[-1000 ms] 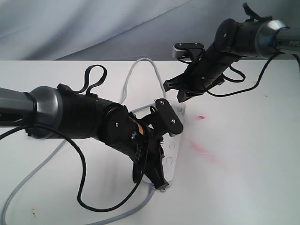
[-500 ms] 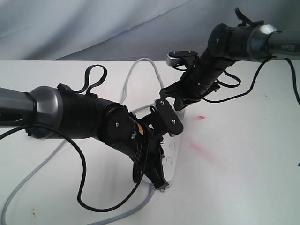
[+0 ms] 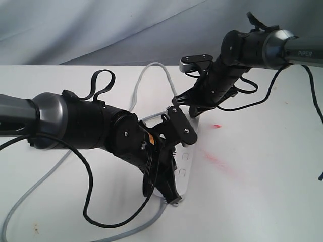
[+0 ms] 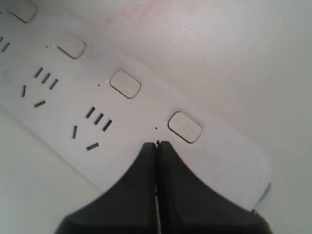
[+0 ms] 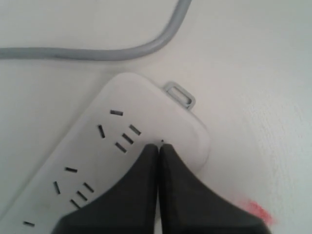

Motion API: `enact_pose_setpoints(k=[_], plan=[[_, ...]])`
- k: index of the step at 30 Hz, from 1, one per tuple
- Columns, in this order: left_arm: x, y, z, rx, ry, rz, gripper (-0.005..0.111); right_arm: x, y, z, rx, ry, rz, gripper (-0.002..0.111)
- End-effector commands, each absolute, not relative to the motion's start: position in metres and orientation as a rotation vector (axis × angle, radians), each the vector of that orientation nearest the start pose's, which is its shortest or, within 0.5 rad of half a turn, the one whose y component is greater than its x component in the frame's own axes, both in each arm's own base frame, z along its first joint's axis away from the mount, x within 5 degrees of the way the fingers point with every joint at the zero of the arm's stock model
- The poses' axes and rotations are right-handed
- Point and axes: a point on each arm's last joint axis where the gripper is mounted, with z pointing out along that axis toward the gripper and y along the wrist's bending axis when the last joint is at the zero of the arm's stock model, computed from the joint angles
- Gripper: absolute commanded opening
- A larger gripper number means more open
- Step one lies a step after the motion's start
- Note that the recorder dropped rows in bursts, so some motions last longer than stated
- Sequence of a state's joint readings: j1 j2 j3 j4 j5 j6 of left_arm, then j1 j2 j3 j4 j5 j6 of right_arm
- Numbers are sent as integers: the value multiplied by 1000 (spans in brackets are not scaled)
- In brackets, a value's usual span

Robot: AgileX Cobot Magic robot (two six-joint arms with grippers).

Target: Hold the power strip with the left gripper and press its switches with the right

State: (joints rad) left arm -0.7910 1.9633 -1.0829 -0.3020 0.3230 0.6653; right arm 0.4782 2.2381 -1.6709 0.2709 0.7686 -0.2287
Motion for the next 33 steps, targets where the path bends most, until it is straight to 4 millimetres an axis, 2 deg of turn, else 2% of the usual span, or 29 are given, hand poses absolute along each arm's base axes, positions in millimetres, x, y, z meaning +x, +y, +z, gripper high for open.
enact_pose_setpoints(k=[1,21,24,30,33], plan=[[254,-270,115,1557,2282,-255,0,408,230,141,-756,2718,350,0],[254,-270,115,1559,2281,-253,0,404,227,136,-773,2778,326,0],[254,-270,115,1557,2279,-253,0,404,227,125,-781,2810,322,0],[254,-270,115,1557,2279,-253,0,397,224,89,-821,2944,299,0],[254,-270,115,1560,2278,-252,0,395,223,81,-827,2979,293,0]])
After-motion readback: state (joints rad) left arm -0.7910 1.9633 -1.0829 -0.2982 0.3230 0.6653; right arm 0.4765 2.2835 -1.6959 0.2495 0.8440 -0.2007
